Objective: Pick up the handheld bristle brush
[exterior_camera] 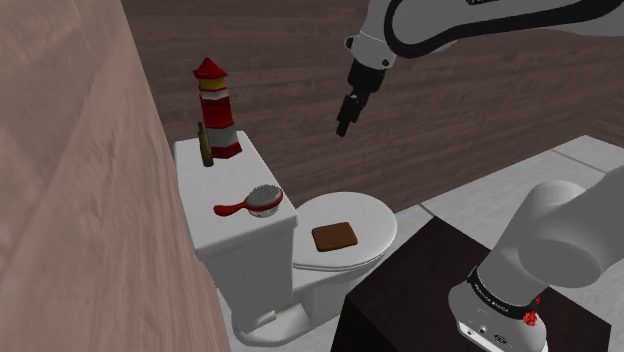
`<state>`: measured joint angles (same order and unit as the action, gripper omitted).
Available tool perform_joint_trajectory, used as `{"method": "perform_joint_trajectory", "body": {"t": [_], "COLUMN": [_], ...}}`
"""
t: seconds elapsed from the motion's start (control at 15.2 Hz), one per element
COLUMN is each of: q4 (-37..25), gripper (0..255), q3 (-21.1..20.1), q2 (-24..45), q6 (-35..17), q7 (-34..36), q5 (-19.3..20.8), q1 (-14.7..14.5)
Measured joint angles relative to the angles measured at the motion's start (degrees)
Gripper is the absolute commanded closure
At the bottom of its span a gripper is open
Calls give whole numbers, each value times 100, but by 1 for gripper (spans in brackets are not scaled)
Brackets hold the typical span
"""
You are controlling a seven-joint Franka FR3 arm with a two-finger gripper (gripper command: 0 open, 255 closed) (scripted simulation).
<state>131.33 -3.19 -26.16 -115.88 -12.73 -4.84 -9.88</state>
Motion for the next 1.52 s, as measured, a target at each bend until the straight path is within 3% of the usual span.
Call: {"method": "perform_joint_trajectory", "body": {"t": [0.79,1.52], "q4": [-731,-1432], "gripper": [0,0], "q3": [-350,-750], "q2": [1912,3267], "q6": [-1161,-1753], "q7": [-1422,-2432], "q5": [-460,-635], "q1": [-764,-1192]}}
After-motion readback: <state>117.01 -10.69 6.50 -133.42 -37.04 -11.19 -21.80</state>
